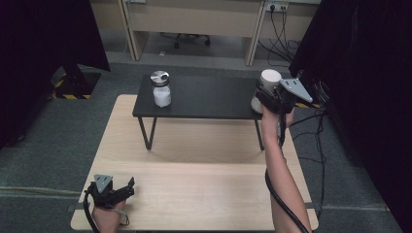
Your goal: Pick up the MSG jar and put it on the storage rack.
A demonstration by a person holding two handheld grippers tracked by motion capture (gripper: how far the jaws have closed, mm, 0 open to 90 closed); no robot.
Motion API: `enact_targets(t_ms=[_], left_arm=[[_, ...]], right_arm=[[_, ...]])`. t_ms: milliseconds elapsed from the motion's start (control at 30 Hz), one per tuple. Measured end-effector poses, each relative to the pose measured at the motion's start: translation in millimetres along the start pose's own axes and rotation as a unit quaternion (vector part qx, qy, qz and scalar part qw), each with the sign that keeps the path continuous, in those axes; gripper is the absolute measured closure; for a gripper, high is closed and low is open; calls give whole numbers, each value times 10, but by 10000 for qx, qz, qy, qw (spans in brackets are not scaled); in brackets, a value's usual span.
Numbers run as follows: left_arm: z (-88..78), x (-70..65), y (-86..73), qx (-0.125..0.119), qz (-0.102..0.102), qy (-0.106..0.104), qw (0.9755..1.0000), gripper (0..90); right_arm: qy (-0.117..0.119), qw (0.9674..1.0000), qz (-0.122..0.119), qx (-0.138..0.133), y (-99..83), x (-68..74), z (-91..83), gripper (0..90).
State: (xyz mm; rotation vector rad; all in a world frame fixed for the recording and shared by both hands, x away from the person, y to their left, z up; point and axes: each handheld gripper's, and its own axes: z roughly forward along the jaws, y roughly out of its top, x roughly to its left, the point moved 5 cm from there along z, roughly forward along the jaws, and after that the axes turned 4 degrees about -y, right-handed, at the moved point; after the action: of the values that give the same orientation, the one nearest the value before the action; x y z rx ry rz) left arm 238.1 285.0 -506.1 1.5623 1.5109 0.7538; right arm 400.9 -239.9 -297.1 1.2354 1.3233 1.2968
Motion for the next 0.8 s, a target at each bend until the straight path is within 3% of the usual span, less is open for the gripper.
enact_targets(t_ms=[400, 800], left_arm=[[3, -2, 4, 17, 10, 3, 10000, 0], [4, -15, 7, 36, 45, 45, 10000, 0]], right_arm=[[-40, 10000, -9, 16, -11, -9, 170, 339], [-2, 10000, -58, -35, -47, -20, 193, 339]])
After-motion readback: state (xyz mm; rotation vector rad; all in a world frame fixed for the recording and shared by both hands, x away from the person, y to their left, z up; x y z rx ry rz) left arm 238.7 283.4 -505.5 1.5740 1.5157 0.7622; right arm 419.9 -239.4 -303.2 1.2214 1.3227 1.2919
